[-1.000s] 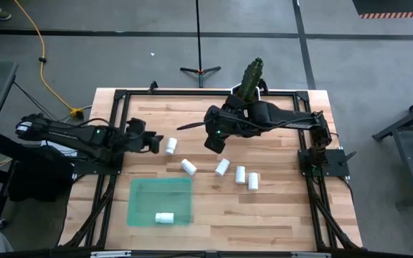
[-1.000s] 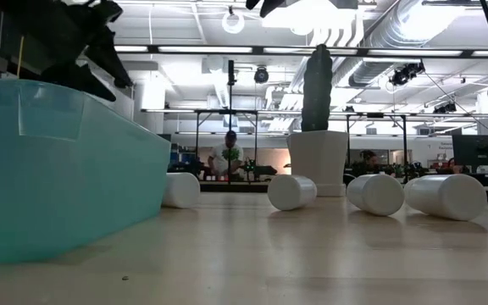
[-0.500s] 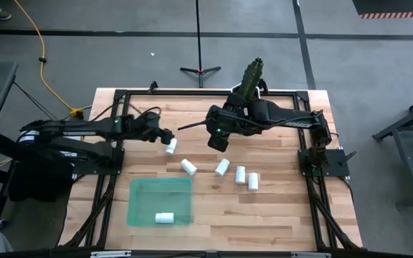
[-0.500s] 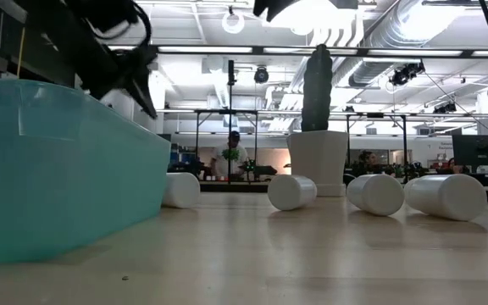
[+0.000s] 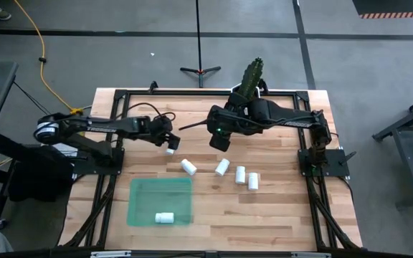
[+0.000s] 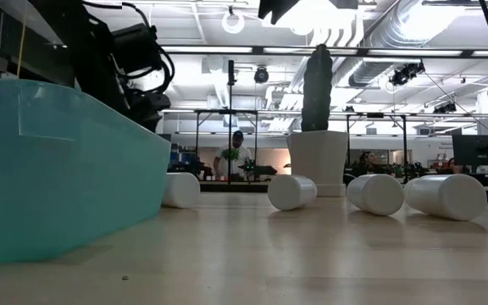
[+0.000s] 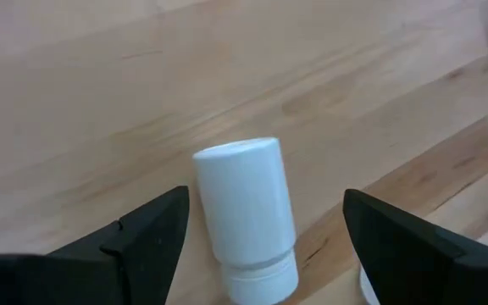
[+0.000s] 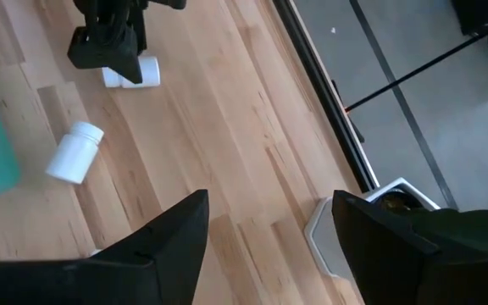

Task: Pick and place pill bottles into a basket
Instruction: Put the white pill bottle into the green bin

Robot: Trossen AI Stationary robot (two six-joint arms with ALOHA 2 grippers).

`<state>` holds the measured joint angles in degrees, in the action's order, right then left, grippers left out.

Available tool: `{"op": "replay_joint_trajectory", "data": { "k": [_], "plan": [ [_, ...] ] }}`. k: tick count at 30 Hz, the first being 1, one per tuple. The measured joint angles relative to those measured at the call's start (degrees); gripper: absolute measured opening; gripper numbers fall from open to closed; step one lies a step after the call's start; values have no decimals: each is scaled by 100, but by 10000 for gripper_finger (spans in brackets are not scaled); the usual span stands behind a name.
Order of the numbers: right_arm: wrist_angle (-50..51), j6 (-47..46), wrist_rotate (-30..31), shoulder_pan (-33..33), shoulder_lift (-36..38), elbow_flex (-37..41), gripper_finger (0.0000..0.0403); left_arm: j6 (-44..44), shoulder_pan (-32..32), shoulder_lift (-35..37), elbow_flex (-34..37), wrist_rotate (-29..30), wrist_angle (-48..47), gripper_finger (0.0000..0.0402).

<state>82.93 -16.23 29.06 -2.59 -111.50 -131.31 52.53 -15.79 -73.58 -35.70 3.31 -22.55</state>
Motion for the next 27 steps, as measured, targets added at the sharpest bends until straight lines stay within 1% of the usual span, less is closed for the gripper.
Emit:
{"op": "replay_joint_trajectory", "data": {
  "k": [5, 16, 21, 24, 27],
  "plan": [
    [0, 3, -2, 0, 0, 0, 241, -93, 0, -193, -2, 58, 247, 340],
    [0, 24, -9, 0, -2, 0, 241, -119, -2, -658, -2, 127, 210, 335],
    [-2, 24, -24, 0, -2, 0, 241, -22, 0, -697, 0, 200, 200, 333],
    [-2, 22, -57, 0, -2, 0, 241, 23, 0, -697, -2, 269, 206, 318],
    [-2, 22, -57, 0, -2, 0, 241, 22, -2, -697, -1, 277, 215, 284]
  ]
}}
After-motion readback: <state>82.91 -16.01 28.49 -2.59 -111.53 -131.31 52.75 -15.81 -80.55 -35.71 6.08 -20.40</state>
